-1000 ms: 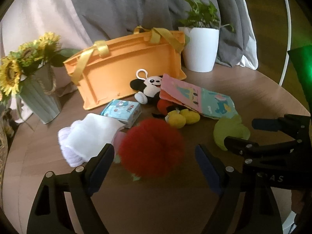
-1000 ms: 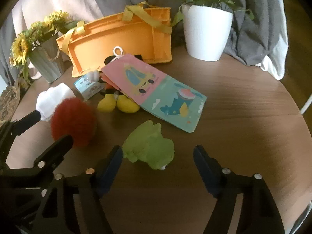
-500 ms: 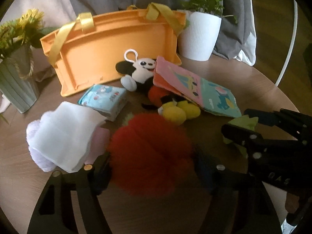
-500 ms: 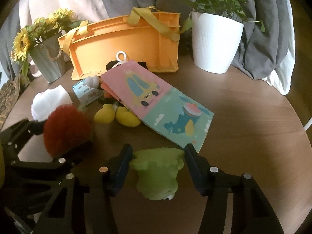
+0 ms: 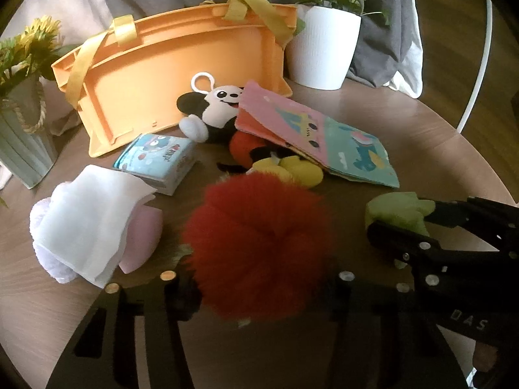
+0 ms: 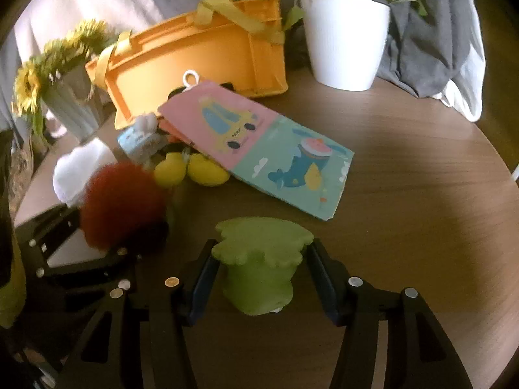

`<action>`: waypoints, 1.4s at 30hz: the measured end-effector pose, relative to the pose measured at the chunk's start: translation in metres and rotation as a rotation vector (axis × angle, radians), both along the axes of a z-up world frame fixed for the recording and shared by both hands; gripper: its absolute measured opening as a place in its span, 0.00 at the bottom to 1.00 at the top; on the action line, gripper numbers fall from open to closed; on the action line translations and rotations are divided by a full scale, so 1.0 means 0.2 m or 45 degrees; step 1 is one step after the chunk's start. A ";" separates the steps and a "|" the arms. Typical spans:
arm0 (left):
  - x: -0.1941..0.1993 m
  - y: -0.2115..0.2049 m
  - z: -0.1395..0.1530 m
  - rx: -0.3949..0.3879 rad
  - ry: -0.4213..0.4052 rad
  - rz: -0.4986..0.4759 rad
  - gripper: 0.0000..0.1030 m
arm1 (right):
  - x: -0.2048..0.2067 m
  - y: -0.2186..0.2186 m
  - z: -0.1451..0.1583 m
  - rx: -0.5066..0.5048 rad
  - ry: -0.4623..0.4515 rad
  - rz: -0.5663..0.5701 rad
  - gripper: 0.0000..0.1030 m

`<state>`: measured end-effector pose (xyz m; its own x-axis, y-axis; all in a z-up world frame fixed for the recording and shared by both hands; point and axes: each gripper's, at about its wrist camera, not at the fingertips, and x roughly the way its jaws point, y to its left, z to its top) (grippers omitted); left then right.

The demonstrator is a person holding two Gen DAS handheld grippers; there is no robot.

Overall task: Organize soft objects
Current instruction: 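Close the left tool on the red pompom while the right tool grasps the green toy, then carry the pompom and green toy over the orange crate and open both tools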

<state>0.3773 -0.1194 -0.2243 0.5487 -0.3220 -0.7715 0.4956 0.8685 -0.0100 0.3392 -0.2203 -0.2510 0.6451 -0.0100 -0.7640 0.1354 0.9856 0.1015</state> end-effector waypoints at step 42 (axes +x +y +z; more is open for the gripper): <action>0.30 0.27 0.95 -0.254 -0.279 0.350 0.39 | 0.34 0.15 0.94 -0.022 -0.419 0.182 0.50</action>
<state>0.4381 -0.0664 -0.0350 0.7798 -0.2719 -0.5639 0.2541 0.9607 -0.1117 0.4080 -0.1903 -0.0621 0.8526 0.0869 -0.5153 -0.0412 0.9942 0.0995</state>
